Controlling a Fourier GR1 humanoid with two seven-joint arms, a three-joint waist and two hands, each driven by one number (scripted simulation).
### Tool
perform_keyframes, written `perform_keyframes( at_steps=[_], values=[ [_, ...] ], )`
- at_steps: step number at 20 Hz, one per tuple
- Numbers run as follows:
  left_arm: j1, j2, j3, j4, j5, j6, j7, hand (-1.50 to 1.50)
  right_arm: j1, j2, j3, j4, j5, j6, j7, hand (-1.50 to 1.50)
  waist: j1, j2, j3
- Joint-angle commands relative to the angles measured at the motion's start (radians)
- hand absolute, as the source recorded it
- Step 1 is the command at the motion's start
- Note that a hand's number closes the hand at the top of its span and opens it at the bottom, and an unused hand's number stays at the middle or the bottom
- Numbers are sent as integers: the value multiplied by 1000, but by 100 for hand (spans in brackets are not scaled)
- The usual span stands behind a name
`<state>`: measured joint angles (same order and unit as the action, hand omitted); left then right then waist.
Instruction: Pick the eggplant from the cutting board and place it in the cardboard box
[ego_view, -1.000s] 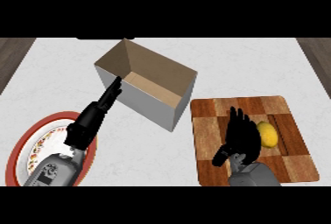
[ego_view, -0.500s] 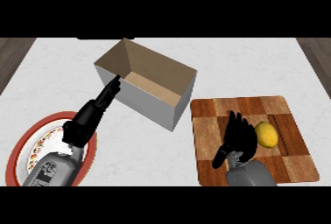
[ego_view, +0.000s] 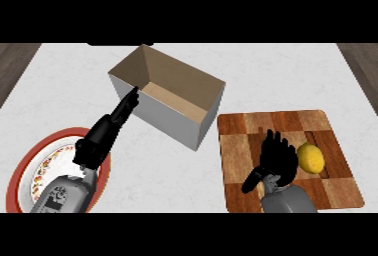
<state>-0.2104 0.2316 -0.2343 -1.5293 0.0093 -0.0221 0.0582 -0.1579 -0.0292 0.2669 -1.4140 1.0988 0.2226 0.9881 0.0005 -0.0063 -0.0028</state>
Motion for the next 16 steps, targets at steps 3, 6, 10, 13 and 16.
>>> perform_keyframes(
  at_steps=[3, 6, 10, 13, 16],
  values=[
    [32, 6, 31, -58, -7, -47, 50, 0, 5, 9, -32, 132, 16, -74, -44, 150, 4, 6, 3],
    [0, -32, 18, 7, -39, -29, 32, 0, -9, -10, -11, 69, 14, 47, -26, 150, 0, 6, 3],
    [-53, -20, 86, 63, -17, -61, -2, 0, -26, -34, -14, 118, 46, 0, -75, 150, -1, 7, 3],
    [-64, -44, 17, 13, -34, -56, 40, 0, -156, 27, 303, 83, -85, -112, 155, 150, 53, 12, 5],
    [-67, -63, -18, 30, -35, -79, 15, 0, -258, 28, 387, 46, -163, -123, 174, 150, 123, 23, 5]
  ],
)
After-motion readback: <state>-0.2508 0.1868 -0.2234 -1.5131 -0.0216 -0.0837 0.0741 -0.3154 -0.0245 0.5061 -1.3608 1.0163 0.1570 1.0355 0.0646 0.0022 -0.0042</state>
